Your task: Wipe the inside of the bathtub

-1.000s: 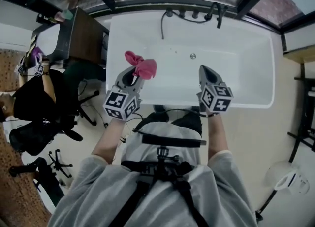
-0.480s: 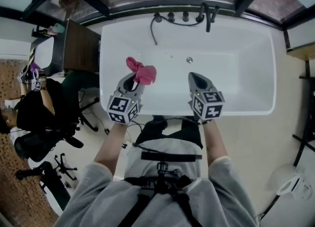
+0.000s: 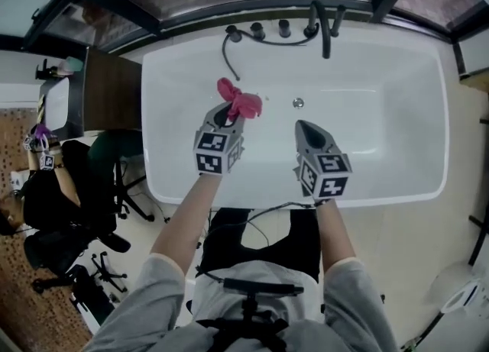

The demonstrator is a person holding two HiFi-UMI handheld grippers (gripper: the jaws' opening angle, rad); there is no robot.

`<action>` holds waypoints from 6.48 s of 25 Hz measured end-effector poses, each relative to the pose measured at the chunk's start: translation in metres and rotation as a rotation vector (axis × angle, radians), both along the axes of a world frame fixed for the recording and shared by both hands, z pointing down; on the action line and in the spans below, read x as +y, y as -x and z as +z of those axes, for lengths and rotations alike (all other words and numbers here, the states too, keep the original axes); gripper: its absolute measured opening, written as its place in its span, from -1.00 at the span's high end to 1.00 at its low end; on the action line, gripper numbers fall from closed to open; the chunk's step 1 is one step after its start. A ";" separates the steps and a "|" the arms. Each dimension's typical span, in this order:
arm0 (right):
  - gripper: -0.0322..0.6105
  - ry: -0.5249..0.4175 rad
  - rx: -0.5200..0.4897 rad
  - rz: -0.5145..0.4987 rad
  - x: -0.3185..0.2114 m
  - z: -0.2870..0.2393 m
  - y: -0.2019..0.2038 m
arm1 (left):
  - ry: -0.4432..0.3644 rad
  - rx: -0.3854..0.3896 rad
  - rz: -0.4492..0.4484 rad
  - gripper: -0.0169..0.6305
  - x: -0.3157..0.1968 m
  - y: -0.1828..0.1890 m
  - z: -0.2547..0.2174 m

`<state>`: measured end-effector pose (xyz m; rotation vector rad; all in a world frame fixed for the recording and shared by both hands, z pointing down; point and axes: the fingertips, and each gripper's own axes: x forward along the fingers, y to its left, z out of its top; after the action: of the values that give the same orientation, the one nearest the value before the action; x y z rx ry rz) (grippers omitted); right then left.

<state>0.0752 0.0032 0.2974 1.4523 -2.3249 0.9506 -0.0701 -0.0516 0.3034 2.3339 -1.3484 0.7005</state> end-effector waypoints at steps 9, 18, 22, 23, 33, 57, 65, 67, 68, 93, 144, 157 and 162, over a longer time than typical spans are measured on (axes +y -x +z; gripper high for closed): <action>0.87 0.022 -0.014 0.029 -0.048 0.103 0.028 | 0.058 0.032 -0.070 0.67 -0.106 -0.015 0.139; 0.87 0.006 -0.021 0.031 -0.095 0.175 0.026 | 0.106 0.068 -0.204 0.67 -0.184 -0.022 0.230; 0.87 0.005 -0.017 0.020 -0.108 0.202 0.025 | 0.101 0.075 -0.234 0.67 -0.212 -0.024 0.254; 0.87 0.006 -0.014 0.016 -0.112 0.208 0.025 | 0.096 0.069 -0.240 0.67 -0.220 -0.024 0.258; 0.87 0.014 -0.003 -0.015 -0.137 0.245 0.035 | 0.081 0.025 -0.255 0.67 -0.268 -0.020 0.286; 0.87 0.079 0.016 -0.015 -0.146 0.339 0.024 | 0.152 0.064 -0.255 0.68 -0.247 -0.022 0.402; 0.87 0.097 0.027 -0.016 -0.155 0.383 0.035 | 0.218 0.047 -0.228 0.68 -0.229 -0.016 0.472; 0.87 0.103 0.033 -0.016 -0.156 0.394 0.034 | 0.241 0.051 -0.231 0.68 -0.224 -0.015 0.491; 0.87 0.104 0.037 -0.016 -0.158 0.400 0.033 | 0.249 0.053 -0.233 0.68 -0.223 -0.016 0.499; 0.87 0.204 0.109 0.012 -0.152 0.492 0.045 | 0.417 -0.014 -0.193 0.68 -0.194 -0.007 0.638; 0.87 0.267 0.152 0.083 -0.128 0.504 0.004 | 0.542 0.094 -0.339 0.69 -0.114 0.003 0.665; 0.87 0.263 0.167 0.079 -0.128 0.502 0.001 | 0.583 -0.038 -0.322 0.69 -0.082 0.036 0.672; 0.87 0.262 0.156 0.090 -0.124 0.502 -0.002 | 0.497 -0.027 -0.393 0.69 -0.087 0.093 0.664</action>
<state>0.0770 -0.1207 0.7995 1.4743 -1.9578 1.0775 -0.1629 -0.1388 0.9677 1.6226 -1.3945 0.8260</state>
